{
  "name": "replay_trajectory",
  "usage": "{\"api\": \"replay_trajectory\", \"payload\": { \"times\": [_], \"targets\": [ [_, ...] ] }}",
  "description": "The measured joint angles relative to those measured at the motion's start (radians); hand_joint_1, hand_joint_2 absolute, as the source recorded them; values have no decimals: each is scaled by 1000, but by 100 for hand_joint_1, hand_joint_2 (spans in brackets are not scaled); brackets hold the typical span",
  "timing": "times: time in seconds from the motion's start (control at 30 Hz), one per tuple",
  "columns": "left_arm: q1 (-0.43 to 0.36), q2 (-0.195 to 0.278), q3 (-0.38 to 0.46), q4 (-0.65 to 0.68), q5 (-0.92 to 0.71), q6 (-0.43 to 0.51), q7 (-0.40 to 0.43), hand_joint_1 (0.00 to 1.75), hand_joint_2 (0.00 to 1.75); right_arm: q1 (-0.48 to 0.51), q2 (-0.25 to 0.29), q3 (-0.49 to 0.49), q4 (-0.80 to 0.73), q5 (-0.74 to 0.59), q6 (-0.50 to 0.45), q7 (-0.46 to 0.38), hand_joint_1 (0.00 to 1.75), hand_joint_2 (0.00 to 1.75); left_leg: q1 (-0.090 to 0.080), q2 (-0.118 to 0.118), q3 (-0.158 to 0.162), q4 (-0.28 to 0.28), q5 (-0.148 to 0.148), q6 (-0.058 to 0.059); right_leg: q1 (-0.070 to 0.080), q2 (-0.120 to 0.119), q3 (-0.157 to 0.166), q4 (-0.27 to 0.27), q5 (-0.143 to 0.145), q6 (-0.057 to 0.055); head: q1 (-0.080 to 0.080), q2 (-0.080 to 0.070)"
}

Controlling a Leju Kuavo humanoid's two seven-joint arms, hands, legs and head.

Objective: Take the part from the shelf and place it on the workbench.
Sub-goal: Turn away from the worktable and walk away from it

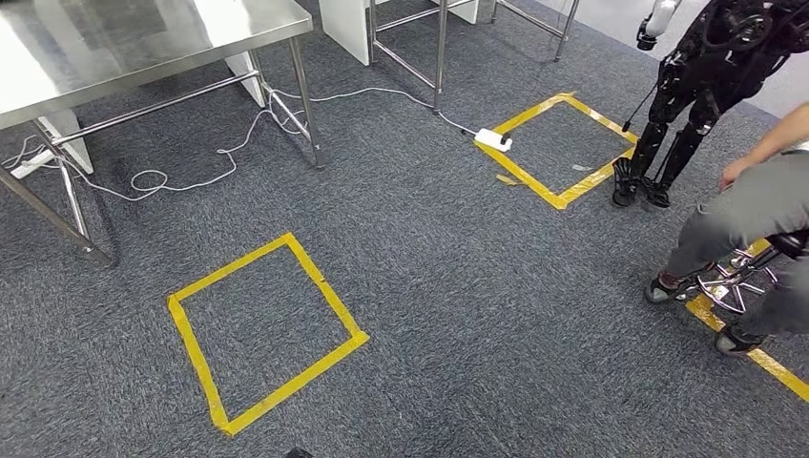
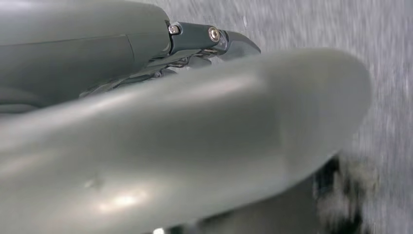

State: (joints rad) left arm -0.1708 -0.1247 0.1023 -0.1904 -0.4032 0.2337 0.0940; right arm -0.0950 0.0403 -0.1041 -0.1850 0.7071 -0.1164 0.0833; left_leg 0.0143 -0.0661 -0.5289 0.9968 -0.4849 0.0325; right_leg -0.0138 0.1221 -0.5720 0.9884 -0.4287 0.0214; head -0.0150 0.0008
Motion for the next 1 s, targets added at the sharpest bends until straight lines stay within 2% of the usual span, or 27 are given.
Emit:
{"api": "replay_trajectory", "payload": {
  "times": [0.03,0.07,0.1,0.17,0.2,0.23,0.27,0.3,0.33,0.4,0.43,0.47,0.5,0.53,0.57,0.6,0.67,0.7,0.73,0.77,0.8,0.83,0.9,0.97,1.0],
  "targets": [
    [1,2,2,0,8,48,-5,0,0,5,-1,0,0,9,6,0,0,0,1,12,2,-6,5,4,-1,2,-6,3,1,5,0,0],
    [3,5,7,0,20,99,-8,0,0,9,-2,0,0,21,13,0,0,0,1,24,3,-12,11,8,0,-10,-16,15,-4,8,1,0],
    [8,9,16,0,32,144,-9,0,0,11,-3,1,1,32,20,0,0,0,3,38,4,-19,16,13,2,-33,-35,47,-21,6,4,0],
    [24,21,36,0,53,211,-10,0,0,12,-2,2,1,54,33,-1,0,0,2,70,2,-23,20,18,1,-87,-97,169,-80,0,8,0],
    [34,28,45,0,58,227,-13,0,0,12,0,3,1,61,36,-4,0,0,0,88,0,-23,20,19,-2,-101,-129,238,-108,1,10,0],
    [43,33,52,1,60,232,-18,0,0,14,0,3,1,64,37,-6,0,0,-2,104,-1,-23,19,19,-6,-108,-148,285,-124,5,9,0],
    [52,37,57,1,61,230,-25,0,0,17,1,3,1,66,36,-9,0,0,-3,119,-2,-22,19,18,-10,-112,-148,296,-125,13,10,0],
    [59,41,62,1,64,224,-33,0,0,21,1,3,1,66,33,-12,0,0,-3,132,-2,-22,19,17,-14,-119,-126,264,-111,24,10,0],
    [64,44,66,1,69,216,-42,0,0,25,0,3,1,66,31,-14,0,0,-2,142,-1,-21,18,14,-18,-131,-84,196,-89,35,11,0],
    [72,52,80,1,84,199,-59,0,0,27,0,3,1,68,27,-20,0,0,-6,162,2,-18,12,2,-20,-183,-1,57,-51,42,13,0],
    [76,57,88,1,92,192,-66,0,0,26,1,3,1,68,26,-25,0,0,-9,171,6,-16,8,-6,-19,-199,21,19,-43,37,12,0],
    [79,62,96,1,97,187,-74,0,0,25,2,3,0,69,25,-29,0,0,-11,181,10,-15,4,-14,-17,-205,25,8,-41,29,11,0],
    [82,65,102,1,101,185,-80,0,0,26,2,3,0,69,25,-33,0,0,-11,191,14,-16,1,-20,-14,-194,22,8,-39,22,10,0],
    [85,68,108,1,103,182,-85,0,0,27,1,3,0,69,25,-35,0,0,-7,197,17,-15,-1,-27,-17,-179,21,7,-37,12,9,0],
    [86,71,112,1,104,178,-89,0,0,28,2,3,0,70,25,-36,0,0,-3,188,17,-8,-9,-33,-19,-168,21,6,-35,5,9,0],
    [87,74,115,0,104,172,-93,0,0,29,2,3,0,72,25,-36,0,0,2,165,9,16,-30,-39,-21,-157,22,5,-31,-3,8,0],
    [92,80,120,0,104,152,-97,0,0,31,5,3,0,79,26,-35,0,0,7,100,-37,125,-105,-44,-21,-134,18,5,-24,-16,7,0],
    [96,81,123,0,104,143,-98,0,0,32,7,4,1,83,26,-33,0,0,8,79,-69,198,-143,-44,-18,-121,14,5,-21,-21,7,0],
    [100,82,127,0,105,137,-98,0,0,33,8,4,1,87,27,-31,0,0,8,70,-95,256,-165,-44,-15,-107,12,5,-20,-23,7,0],
    [103,83,130,0,106,135,-98,0,0,35,10,4,1,90,27,-29,0,0,8,67,-108,283,-167,-43,-13,-92,10,6,-18,-25,7,0],
    [104,85,133,0,107,134,-98,0,0,37,11,4,1,92,27,-28,0,0,8,64,-101,266,-145,-41,-12,-77,11,7,-18,-25,7,0],
    [105,86,134,0,108,134,-98,0,0,39,11,5,1,93,27,-28,0,0,10,57,-77,215,-109,-40,-11,-63,11,9,-18,-25,7,0],
    [105,88,136,0,109,135,-98,0,0,39,13,5,1,94,27,-27,0,0,14,17,-15,79,-43,-36,-9,-37,10,15,-18,-22,7,0],
    [104,89,137,0,110,136,-98,0,0,36,14,5,1,97,27,-27,0,0,13,-10,12,14,-25,-31,-6,-16,1,18,-14,-11,8,0],
    [104,90,139,0,111,137,-99,0,0,36,14,6,1,99,27,-27,0,0,9,-6,13,11,-26,-26,-6,-5,-3,16,-11,-2,8,0]
  ]
}}
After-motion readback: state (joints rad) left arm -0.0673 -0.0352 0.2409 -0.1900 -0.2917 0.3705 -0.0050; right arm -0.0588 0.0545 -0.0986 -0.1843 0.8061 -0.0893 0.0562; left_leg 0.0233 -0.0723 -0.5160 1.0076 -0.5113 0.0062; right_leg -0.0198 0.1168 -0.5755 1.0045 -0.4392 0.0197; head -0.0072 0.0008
